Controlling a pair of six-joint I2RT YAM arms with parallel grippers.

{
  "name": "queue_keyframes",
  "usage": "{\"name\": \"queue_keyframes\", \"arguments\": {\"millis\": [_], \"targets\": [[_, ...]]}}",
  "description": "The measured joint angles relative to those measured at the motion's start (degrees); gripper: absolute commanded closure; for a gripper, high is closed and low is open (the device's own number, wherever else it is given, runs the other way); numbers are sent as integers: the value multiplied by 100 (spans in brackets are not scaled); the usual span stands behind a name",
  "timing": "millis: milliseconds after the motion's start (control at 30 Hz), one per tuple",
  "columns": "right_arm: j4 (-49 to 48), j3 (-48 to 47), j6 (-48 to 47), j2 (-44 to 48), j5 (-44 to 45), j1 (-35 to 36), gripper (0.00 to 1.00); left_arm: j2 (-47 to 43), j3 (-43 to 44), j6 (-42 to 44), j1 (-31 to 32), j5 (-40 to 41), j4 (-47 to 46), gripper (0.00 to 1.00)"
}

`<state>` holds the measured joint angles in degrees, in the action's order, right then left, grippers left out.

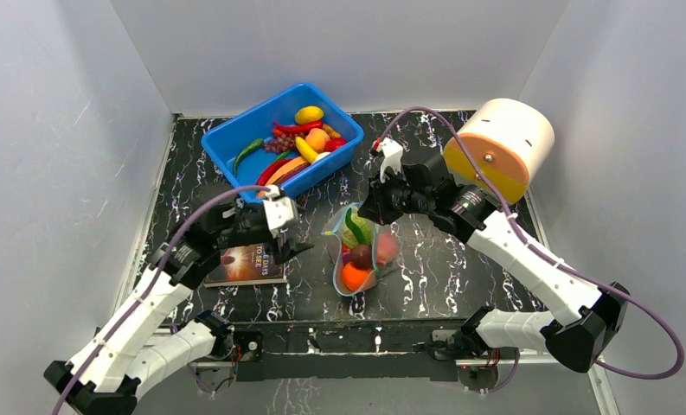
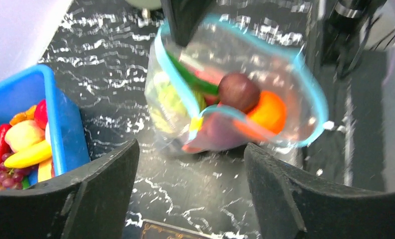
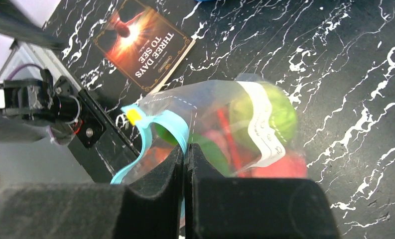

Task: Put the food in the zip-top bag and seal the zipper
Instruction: Place the fake fruit in the zipper food storage bag, then zip the zipper food storage bag at the center of the board.

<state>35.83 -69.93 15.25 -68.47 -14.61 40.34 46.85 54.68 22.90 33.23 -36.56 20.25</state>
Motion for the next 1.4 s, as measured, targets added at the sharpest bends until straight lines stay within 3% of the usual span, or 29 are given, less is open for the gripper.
{"name": "queue_keyframes", "arguments": {"millis": [267,567,800,867,933,967,1000,1100,1400], "targets": [[195,-81,-435,-4,-376,2,100,304,-680,1257,0,-13,452,35],[168,-81,-483,-42,-520,0,100,205,-1191,999,0,-734,-415,48],[162,-76,-472,-42,-518,0,100,85,-1434,713,0,-1130,-1001,52],[153,-72,-470,-42,-516,0,100,87,-1436,643,0,-1211,-1174,59],[133,-66,-468,-42,-514,0,100,94,-1436,577,0,-1274,-1344,80],[122,-57,-468,-42,-514,0,100,101,-1438,564,2,-1307,-1443,84],[120,-55,-466,-42,-514,0,100,107,-1440,503,2,-1325,-1484,84],[103,-52,-459,-59,-503,0,100,109,-1515,428,20,-1346,-1744,68],[63,-52,-437,-68,-459,0,100,380,-1731,192,166,-1429,-2197,61]]}}
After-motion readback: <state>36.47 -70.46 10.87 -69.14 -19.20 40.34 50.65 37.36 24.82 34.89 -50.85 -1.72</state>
